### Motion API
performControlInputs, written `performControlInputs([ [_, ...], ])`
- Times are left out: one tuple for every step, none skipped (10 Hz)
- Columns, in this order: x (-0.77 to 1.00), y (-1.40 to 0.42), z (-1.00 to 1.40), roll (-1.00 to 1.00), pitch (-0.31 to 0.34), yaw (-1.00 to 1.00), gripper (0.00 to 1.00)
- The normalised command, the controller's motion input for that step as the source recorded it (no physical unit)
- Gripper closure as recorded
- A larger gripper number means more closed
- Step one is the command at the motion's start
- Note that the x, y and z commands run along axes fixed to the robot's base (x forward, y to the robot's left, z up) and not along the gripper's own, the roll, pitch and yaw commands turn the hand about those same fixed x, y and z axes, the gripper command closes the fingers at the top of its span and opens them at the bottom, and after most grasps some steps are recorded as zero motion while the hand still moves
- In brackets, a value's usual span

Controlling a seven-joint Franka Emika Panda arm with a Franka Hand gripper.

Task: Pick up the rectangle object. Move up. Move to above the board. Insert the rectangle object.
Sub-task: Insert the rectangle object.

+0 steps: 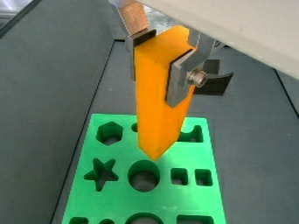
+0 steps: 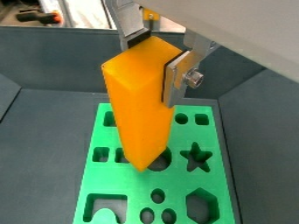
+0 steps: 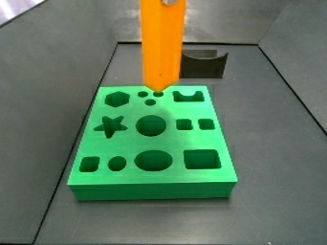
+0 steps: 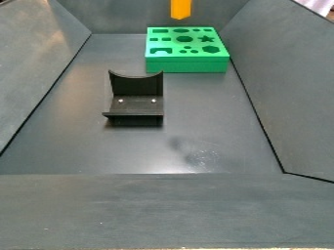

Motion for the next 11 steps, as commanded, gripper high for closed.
performControlInputs([
  [-0.01,-0.18,-0.09,0.14,0.044,-0.91,1.00],
  [0.00,-0.15,-0.20,0.04,0.000,-0.99,1.00],
  [0.00,-0.11,-0.24,0.00,0.000,-1.00,1.00],
  [0.00,-0.09,-0.28,0.00,0.000,-1.00,1.00],
  [0.00,-0.04,-0.39,0.00,-0.021,-1.00,1.00],
  [0.00,-0.09,-0.40,0.00,-0.074,-1.00,1.00],
  [0.00,-0.39,-0.21,0.00,-0.069,-0.84,1.00],
  [0.24,-0.65,-0.05,0.03,-0.010,-0.25,1.00],
  [0.00,-0.14,0.00,0.02,0.000,0.00,1.00],
  [0.01,-0.03,0.00,0.01,0.000,0.00,1.00],
  [0.12,-0.14,0.00,0.02,0.000,-0.01,1.00],
])
